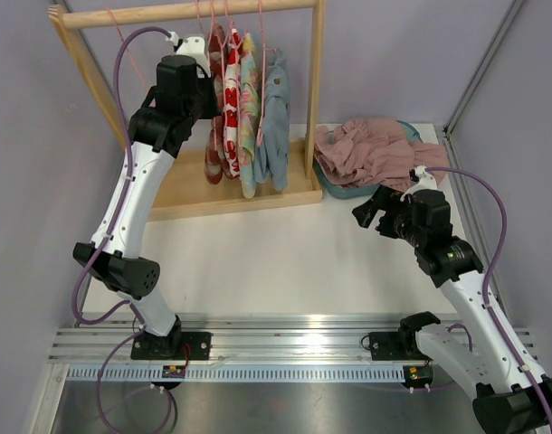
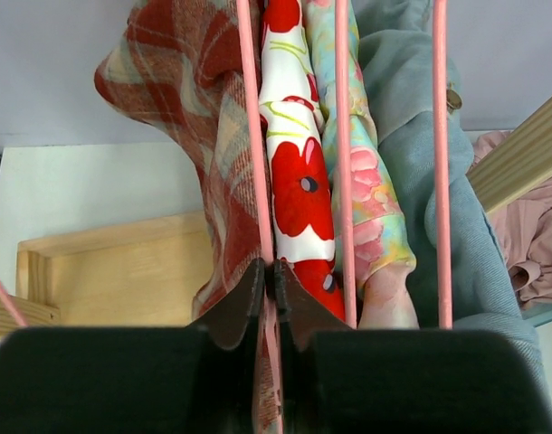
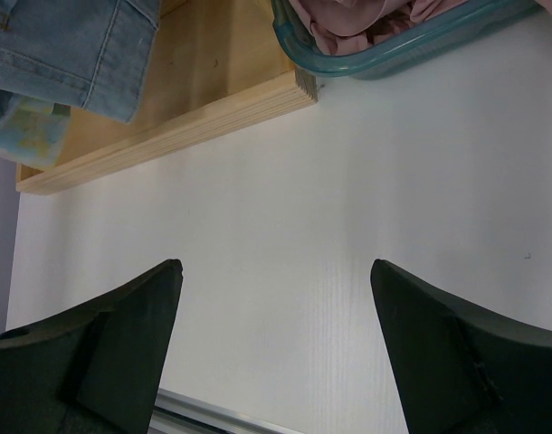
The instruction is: Remove the skirt from the hanger
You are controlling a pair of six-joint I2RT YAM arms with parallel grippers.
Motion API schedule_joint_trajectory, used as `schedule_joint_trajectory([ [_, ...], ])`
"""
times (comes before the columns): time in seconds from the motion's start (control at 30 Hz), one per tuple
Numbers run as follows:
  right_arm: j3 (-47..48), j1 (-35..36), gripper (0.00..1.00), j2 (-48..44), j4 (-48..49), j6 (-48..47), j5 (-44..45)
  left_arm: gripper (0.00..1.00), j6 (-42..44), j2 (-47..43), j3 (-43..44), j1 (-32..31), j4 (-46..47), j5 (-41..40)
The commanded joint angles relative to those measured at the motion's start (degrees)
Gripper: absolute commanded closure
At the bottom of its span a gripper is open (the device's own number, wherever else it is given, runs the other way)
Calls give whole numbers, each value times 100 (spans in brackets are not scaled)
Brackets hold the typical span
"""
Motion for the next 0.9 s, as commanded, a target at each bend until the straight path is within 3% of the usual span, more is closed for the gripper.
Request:
schedule_joint_trajectory([
  [0.0,88,27,7,-36,94,-12,12,83,187,-209,287,-36,365,-7],
  [0.2,88,27,6,-36,85,-21,21,76,187,-209,191,-36,391,-33],
  [0.3,79,36,6,-45,76,-38,38,82,187,-182,200,-36,400,-50],
  [0.47,44,36,6,-45,94,-21,38,81,187,-138,226,-36,365,-103],
  [0.53,36,27,6,-27,102,-21,21,86,204,-138,209,-36,374,-103],
  [0.57,27,27,6,-27,111,-29,21,96,213,-129,208,-36,348,-121],
  [0.6,27,36,6,-18,102,-29,21,100,222,-112,200,-36,339,-130],
  [0.87,298,27,6,52,173,-187,-111,100,573,-472,374,-290,401,-813],
])
